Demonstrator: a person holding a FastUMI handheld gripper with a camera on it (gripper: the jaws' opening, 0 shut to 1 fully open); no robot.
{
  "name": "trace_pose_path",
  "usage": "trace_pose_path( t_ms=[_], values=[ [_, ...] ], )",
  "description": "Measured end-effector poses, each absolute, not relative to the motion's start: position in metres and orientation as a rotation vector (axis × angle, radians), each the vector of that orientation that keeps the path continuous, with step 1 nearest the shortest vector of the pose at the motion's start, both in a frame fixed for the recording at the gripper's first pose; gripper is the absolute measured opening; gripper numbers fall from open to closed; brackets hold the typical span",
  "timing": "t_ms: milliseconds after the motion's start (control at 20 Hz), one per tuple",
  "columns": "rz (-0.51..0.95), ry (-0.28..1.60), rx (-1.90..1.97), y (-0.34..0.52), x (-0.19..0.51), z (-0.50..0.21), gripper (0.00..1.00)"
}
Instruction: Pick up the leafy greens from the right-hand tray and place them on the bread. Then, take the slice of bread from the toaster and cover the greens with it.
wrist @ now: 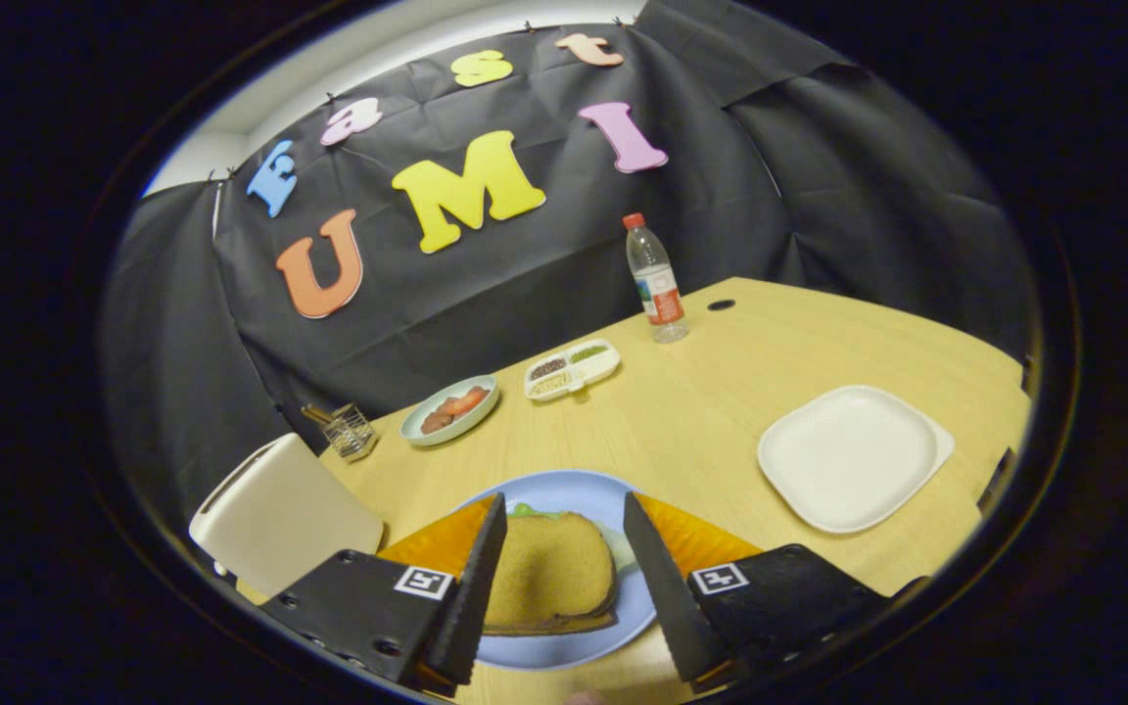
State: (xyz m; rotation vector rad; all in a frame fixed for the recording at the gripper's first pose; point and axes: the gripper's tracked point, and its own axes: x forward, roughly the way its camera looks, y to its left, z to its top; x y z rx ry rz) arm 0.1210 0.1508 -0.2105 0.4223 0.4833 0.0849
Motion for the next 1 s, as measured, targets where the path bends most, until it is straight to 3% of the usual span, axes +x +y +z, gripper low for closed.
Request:
trace_pose_path(
  t_ms=[200,500,1000],
  values=[
    [0.051,0.326,0.289,0.125,0.110,-0.152,0.94],
    [-0.004,0.120,0.094,0.104,0.069,-0.048,0.96],
    [0.014,-0.014,0.017,0.135,0.008,-0.014,0.95]
  ],
)
